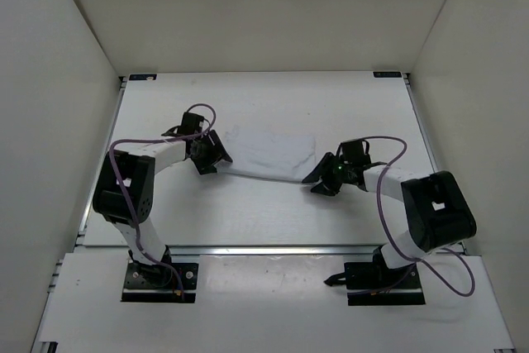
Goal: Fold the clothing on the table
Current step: Fold the skirt
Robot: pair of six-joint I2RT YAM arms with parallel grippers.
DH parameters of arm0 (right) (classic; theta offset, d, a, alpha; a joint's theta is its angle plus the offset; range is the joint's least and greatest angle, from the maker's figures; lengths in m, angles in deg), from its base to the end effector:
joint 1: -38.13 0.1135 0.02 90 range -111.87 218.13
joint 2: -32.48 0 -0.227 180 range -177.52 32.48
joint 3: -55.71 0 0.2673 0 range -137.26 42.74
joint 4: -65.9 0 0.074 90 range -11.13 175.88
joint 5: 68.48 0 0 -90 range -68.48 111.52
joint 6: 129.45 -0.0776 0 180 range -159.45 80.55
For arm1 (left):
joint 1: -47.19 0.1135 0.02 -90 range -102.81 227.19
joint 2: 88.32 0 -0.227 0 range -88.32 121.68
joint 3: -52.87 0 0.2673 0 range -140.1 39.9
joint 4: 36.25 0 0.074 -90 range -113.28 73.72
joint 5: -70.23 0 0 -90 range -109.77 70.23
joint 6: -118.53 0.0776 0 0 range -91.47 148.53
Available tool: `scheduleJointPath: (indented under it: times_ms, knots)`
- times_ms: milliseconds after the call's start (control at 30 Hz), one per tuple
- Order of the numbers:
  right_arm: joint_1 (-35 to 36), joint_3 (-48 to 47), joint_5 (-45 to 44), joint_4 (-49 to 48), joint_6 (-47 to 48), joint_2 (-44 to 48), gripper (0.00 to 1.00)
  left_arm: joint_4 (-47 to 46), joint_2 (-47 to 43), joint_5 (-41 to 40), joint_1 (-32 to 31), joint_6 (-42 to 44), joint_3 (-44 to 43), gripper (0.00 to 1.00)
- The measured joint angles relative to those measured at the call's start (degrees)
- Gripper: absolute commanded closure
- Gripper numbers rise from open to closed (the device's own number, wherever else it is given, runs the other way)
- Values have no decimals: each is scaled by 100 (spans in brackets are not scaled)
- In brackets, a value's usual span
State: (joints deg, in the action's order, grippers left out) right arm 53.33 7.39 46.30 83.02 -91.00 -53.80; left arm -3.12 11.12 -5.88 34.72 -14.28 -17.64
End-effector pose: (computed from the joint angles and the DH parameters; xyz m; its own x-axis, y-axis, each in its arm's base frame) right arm 0.2797 0.1097 0.0572 -0.8598 0.5032 -0.0868 0.3277 0.6741 0.6620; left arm 0.3486 -0.0962 0.0762 -0.8499 -0.4877 -0.1996 -0.3519 0.8072 -0.4740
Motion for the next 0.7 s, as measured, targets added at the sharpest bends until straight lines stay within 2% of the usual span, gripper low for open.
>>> scheduleJointPath:
  times_ms: [33,100,133,167,200,267,367,500,600,700]
  knots:
    - [17,-39,-20,-140,-129,-96,59,-7,17,-94,-83,11,70,34]
    - [22,-175,-153,-317,-313,-291,64,-24,31,-216,-177,-24,122,51]
    - [9,-254,-280,-396,-415,-385,67,-55,37,-321,-234,-24,146,64]
    - [-13,-291,-372,-476,-505,-448,82,-92,48,-407,-267,-57,173,76]
    - [-50,-295,-476,-568,-560,-485,91,-144,48,-505,-315,-44,210,84]
    - [-195,-306,-595,-629,-680,-560,99,-260,39,-601,-433,-107,291,100]
    - [-459,-544,-671,-433,-431,-737,100,-428,15,-750,-702,-170,343,100]
    - [-522,-1499,-916,369,796,-890,100,-595,-7,-881,-1023,-251,404,100]
    - [-208,-2551,-1158,896,1917,-1040,100,-636,-7,-894,-1102,-267,411,100]
    - [431,-3565,-1300,1137,2793,-1226,100,-662,-7,-874,-1084,-291,426,100]
